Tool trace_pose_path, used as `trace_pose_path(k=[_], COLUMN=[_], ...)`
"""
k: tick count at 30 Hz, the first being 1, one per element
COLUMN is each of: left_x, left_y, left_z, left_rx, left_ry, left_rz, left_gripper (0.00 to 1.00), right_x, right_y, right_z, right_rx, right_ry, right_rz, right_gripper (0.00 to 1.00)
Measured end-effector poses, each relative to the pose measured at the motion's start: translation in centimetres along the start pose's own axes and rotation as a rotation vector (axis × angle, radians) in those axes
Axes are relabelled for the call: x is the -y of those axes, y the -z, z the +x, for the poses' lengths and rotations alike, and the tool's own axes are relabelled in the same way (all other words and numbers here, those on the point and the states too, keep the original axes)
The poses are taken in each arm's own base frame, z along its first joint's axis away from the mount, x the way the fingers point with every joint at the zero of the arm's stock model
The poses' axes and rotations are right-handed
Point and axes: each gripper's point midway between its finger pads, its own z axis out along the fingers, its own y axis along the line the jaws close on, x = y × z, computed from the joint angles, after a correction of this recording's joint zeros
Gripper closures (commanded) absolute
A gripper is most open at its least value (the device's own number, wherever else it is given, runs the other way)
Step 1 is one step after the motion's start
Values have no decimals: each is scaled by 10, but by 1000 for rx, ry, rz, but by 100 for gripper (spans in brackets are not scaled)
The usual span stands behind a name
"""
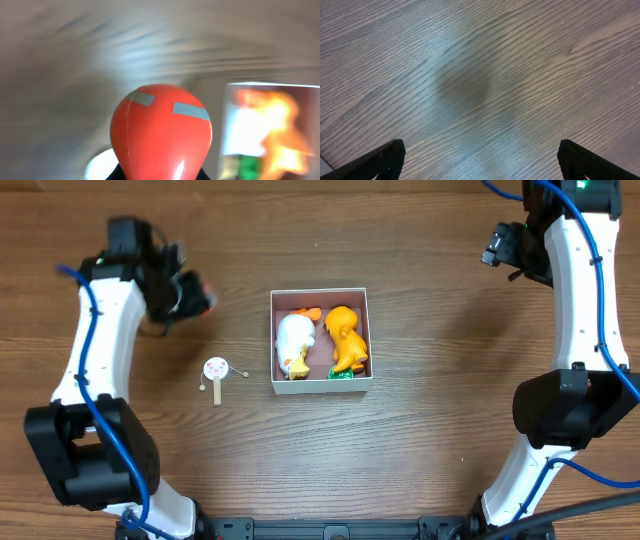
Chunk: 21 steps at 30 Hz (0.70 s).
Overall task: Pack container
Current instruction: 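Grasp the red round toy with the left gripper and lift it, then carry the red toy over the box and release it inside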
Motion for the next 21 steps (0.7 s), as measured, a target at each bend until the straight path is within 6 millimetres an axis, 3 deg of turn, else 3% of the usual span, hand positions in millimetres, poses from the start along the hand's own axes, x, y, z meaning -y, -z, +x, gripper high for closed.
trace_pose_path(k=[4, 6, 8, 15, 18, 21], left_x=[87, 122, 160, 203, 207, 198], left_y=[6, 4, -3, -28, -44, -63], left_z=[-13, -7, 11, 63, 80, 92], left_rx=[52, 60, 36, -48, -96, -158], left_ry=[-205, -302, -408, -576, -610, -602], left_rz=[170, 225, 269, 184, 147, 90], left_gripper=[96, 96, 96, 96, 96, 96], right_x=[0, 0, 0, 0, 0, 0], right_y=[0, 0, 0, 0, 0, 0], right_z=[0, 0, 0, 0, 0, 0], right_rx=[0, 0, 0, 0, 0, 0], right_ry=[0, 0, 0, 0, 0, 0], right_rz=[0, 0, 0, 0, 0, 0], right_gripper=[0, 0, 0, 0, 0, 0])
